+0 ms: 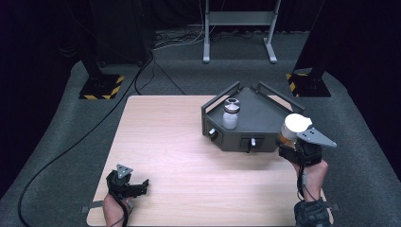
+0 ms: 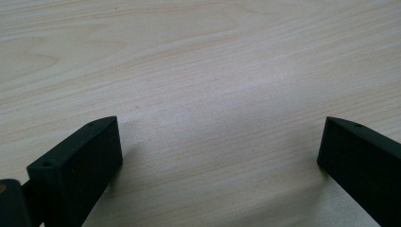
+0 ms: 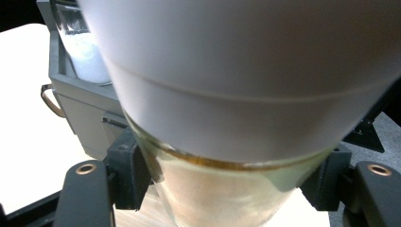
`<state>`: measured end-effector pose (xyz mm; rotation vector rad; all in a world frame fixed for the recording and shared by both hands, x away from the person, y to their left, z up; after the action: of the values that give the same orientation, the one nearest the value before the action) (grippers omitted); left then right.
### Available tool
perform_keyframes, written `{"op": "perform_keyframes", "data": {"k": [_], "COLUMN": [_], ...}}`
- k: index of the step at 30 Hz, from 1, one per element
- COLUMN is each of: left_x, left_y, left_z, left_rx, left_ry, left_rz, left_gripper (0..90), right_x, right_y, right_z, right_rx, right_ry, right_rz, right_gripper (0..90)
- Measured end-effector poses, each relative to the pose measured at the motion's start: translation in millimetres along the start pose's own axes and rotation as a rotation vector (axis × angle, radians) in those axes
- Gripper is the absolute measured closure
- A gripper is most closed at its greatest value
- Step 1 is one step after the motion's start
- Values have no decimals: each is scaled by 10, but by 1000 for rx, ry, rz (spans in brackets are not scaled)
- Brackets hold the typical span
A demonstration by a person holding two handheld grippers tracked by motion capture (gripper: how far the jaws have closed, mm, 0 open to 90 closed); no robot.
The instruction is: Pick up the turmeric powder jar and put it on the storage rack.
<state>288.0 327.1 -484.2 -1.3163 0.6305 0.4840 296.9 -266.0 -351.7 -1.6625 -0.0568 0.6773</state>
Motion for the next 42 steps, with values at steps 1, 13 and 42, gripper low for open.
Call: {"op": "perform_keyframes", "data": {"k": [1,13,42], "left_x": [0,0,0], "left_y": [0,0,1], "left_z": [0,0,0], "left_rx": [0,1,1], "left_ry": [0,0,0], "left_rz": [0,0,-1], "left_gripper": [7,7,7], "right_x": [7,129,495], "right_y": [-13,-133,-344], "right_z": [-3,-93,-322], "right_rx": [-1,6,55], "right_ry": [0,-7,-47], "right_rz": [1,13,62], "right_gripper": [304,304,304]}}
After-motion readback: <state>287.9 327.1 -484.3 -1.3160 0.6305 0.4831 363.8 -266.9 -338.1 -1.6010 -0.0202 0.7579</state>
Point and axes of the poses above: each handheld gripper's, and its own axes: x roughly forward along the jaws, y roughly out of its underside, z roughly to its left, the point moved 6 cm from there along x, roughly forward along the jaws, and after that the axes turned 11 degrees about -y, right-handed, at the moved point
